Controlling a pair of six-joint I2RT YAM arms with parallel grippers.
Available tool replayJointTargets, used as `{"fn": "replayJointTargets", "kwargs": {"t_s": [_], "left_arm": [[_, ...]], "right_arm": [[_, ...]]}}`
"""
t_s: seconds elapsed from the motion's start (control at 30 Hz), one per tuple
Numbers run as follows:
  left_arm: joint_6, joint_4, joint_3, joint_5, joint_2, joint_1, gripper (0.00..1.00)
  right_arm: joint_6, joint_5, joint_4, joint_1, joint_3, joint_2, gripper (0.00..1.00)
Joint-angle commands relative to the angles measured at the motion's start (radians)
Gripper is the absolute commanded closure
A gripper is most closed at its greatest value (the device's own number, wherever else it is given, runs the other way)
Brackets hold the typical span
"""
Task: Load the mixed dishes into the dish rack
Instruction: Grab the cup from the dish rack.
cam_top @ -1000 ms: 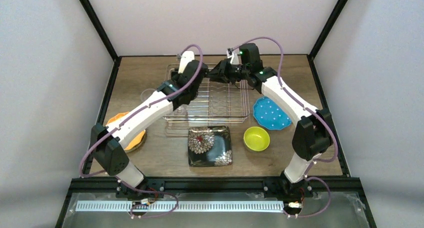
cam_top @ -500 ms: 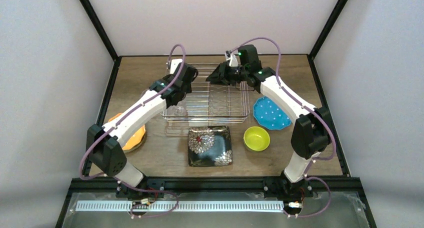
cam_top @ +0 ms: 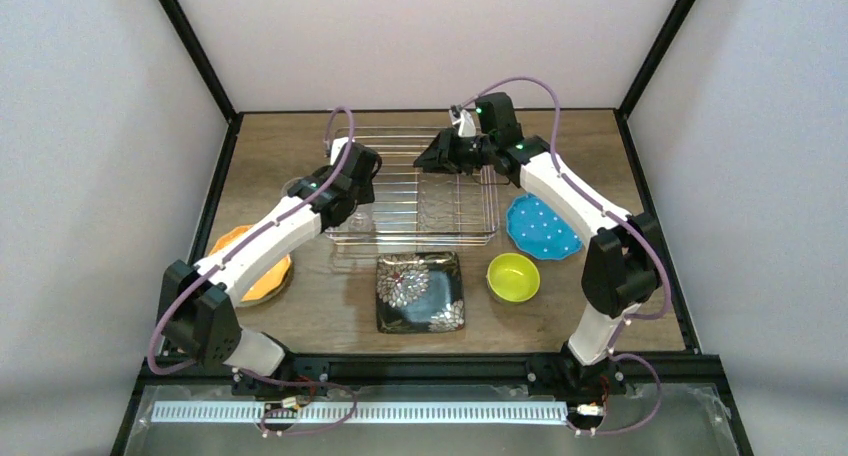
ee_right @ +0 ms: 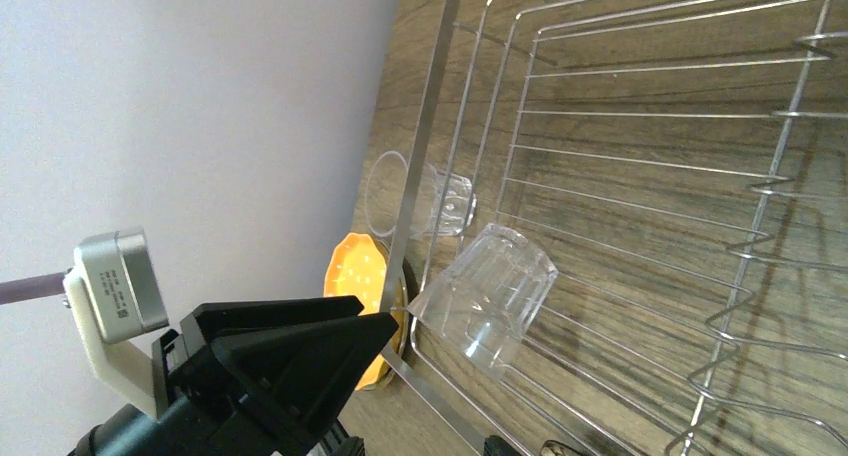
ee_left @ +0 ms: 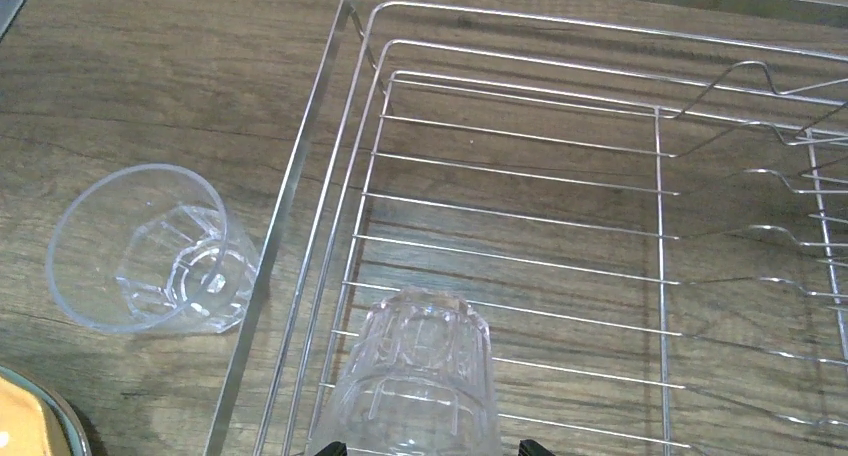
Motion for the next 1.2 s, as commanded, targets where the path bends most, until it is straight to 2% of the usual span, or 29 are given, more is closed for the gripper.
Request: {"fn": "replayJointTargets", "kwargs": {"t_s": [0.0, 0.17, 0.43, 0.9, 1.17], "left_arm": [[-0.054, 0.010, -0.022, 0.036, -0.029, 0.009, 0.00], [-0.197, 0.015, -0.060, 0.090, -0.083, 0.028, 0.00], [-0.419, 0.103, -0.211, 0.146, -0.203, 0.029, 0.00], [-0.564, 0.174, -0.270, 0.165, -0.181, 0.029, 0.00], [-0.589, 0.167, -0.252, 0.142, -0.130, 0.028, 0.00]], "right_arm": [[-0.036, 0.023, -0.021, -0.006, -0.029, -0.007, 0.30], [-0.088, 0.063, -0.046, -0.008, -0.024, -0.011, 0.30], [-0.140, 0.097, -0.071, -0.015, -0.026, -0.014, 0.30], [-0.180, 0.116, -0.084, -0.016, -0.033, -0.018, 0.30], [-0.188, 0.113, -0.080, -0.028, -0.040, -0.013, 0.30]]}}
